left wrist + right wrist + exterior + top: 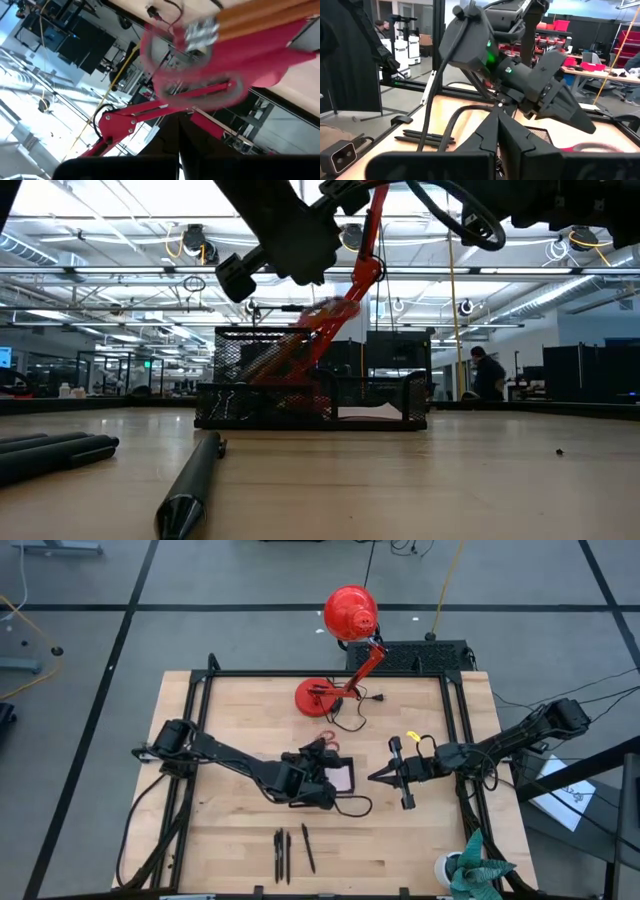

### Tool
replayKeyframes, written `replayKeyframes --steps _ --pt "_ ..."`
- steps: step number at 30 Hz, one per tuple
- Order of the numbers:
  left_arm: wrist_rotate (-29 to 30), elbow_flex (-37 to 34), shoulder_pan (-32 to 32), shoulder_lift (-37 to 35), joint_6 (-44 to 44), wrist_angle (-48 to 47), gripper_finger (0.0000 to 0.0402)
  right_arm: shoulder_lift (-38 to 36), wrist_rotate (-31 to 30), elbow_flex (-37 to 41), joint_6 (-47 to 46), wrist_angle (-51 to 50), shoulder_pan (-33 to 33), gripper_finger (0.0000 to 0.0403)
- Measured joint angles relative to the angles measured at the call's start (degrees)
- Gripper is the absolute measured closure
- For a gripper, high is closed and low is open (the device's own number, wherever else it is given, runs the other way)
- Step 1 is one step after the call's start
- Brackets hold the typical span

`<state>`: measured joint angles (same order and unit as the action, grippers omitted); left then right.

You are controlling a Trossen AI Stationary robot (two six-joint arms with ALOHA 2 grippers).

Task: Pick and place office supplies into organizer
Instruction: Put the red scissors into the black mesh desk organizer

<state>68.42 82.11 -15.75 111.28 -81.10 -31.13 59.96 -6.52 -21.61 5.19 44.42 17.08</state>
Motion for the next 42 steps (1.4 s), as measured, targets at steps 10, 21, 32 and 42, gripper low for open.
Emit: replayKeyframes --steps 10,21,32,42 --pt "2.24 0.01 -0.17 -0.45 3.87 0.07 0.0387 0.0 0.02 0.0 -0.02 0.33 0.0 0.0399" --pt "7.57 -0.02 -3.56 -15.28 19.51 14.29 0.0397 0.04 -2.49 -0.02 -0.44 -1.38 0.0 0.0399" --pt "-26.87 -11.03 -6.93 -38.24 62.61 17.21 0.0397 2.85 -3.65 -0.02 -0.42 1.52 -0.52 0.0399" --pt "-56.58 -38.07 2.73 -44.52 64.66 44.94 0.0391 3.14 -3.99 -0.02 -2.91 2.01 -1.8 0.0399"
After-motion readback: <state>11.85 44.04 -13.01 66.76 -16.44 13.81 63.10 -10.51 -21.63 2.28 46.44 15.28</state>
